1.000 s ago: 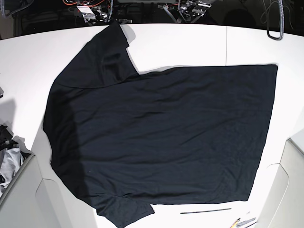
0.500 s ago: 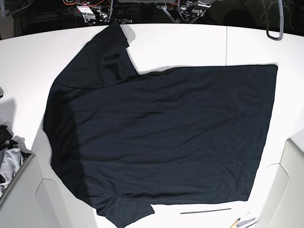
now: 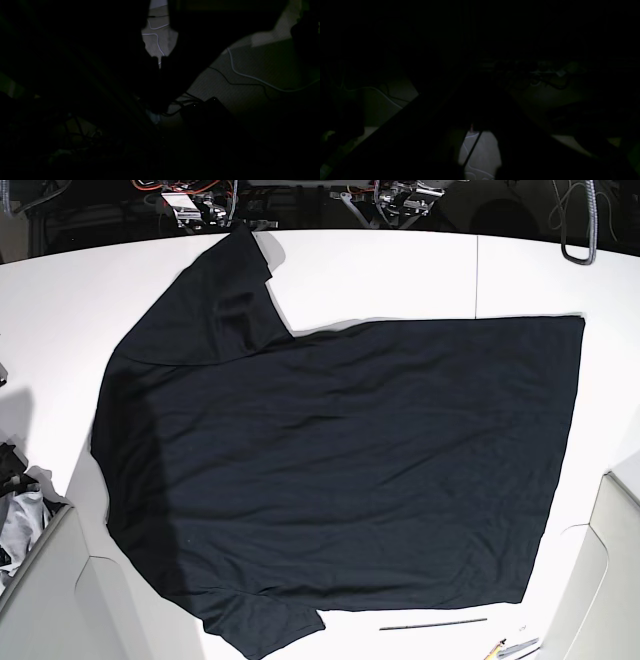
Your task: Fold the T-shirt properly
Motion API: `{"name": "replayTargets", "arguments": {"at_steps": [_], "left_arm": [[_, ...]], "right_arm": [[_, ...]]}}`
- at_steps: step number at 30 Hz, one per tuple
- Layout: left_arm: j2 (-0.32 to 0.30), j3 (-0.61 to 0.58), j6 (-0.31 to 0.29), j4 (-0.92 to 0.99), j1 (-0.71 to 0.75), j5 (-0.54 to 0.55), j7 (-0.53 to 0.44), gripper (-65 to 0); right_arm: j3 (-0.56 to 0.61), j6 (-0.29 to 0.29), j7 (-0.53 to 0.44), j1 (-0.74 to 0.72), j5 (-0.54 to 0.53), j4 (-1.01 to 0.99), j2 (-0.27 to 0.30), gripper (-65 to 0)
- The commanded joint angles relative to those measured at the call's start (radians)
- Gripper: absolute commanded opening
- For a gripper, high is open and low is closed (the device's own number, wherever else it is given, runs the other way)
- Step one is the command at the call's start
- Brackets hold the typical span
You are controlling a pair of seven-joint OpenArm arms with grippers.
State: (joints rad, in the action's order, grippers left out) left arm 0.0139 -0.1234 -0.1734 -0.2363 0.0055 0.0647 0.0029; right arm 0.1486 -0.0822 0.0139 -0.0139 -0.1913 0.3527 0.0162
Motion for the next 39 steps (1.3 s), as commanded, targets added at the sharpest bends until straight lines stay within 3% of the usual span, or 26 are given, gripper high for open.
{"name": "replayTargets", "arguments": {"at_steps": [1, 13, 21, 29, 39], "left_arm": [[0.002, -0.002, -0.006, -0.007, -0.003, 0.003, -0.004, -65.0], [0.002, -0.002, -0.006, -0.008, 0.012, 0.007, -0.022, -65.0], [-0.020, -0.002, -0.006, -0.080, 0.113, 0.047, -0.067, -65.0], [-0.082, -0.002, -0.007, -0.272, 0.273, 0.100, -0.067, -65.0], [-0.195, -0.002, -0.007, -0.488, 0.453, 0.132, -0.082, -65.0]], "right_arm": [[0.001, -0.003, -0.013, -0.008, -0.006, 0.008, 0.000, -65.0], [0.001, -0.003, -0.021, 0.007, -0.006, 0.008, 0.001, -65.0], [0.001, -0.003, -0.042, 0.048, -0.006, 0.011, 0.006, -65.0], [0.001, -0.004, -0.097, 0.162, -0.006, 0.088, 0.024, -65.0], [0.001, -0.004, -0.097, 0.372, -0.007, 0.331, 0.101, -65.0]]}}
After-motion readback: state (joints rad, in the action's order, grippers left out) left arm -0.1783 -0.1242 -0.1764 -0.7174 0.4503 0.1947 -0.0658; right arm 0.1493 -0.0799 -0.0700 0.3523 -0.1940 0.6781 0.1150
